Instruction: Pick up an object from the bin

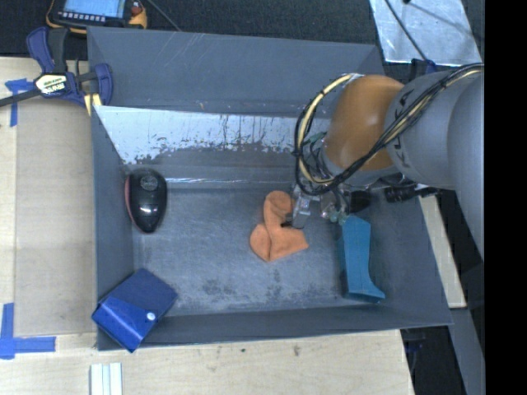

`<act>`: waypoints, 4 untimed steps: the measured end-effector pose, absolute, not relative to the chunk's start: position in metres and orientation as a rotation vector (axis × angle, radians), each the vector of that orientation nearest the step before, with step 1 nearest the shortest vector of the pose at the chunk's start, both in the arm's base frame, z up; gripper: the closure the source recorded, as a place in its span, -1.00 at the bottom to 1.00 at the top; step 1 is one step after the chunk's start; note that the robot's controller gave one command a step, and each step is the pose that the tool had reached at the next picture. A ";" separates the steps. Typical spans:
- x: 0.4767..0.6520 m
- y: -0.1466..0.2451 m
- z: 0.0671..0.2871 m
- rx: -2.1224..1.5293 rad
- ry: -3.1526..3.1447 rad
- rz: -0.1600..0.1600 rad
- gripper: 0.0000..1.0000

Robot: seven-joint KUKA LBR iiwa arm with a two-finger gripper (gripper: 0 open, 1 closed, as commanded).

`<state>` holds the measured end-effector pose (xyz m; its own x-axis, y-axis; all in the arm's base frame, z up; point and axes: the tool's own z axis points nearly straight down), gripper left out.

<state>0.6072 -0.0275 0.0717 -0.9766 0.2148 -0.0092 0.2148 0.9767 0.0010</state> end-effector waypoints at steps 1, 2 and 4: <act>0.607 -0.027 0.072 0.337 3.114 0.000 1.00; 0.597 -0.022 0.124 0.343 3.126 0.000 1.00; 0.593 -0.042 0.160 0.301 3.129 -0.001 1.00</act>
Offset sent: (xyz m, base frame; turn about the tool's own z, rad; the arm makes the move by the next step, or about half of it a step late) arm -0.0170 0.0135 0.1269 0.0050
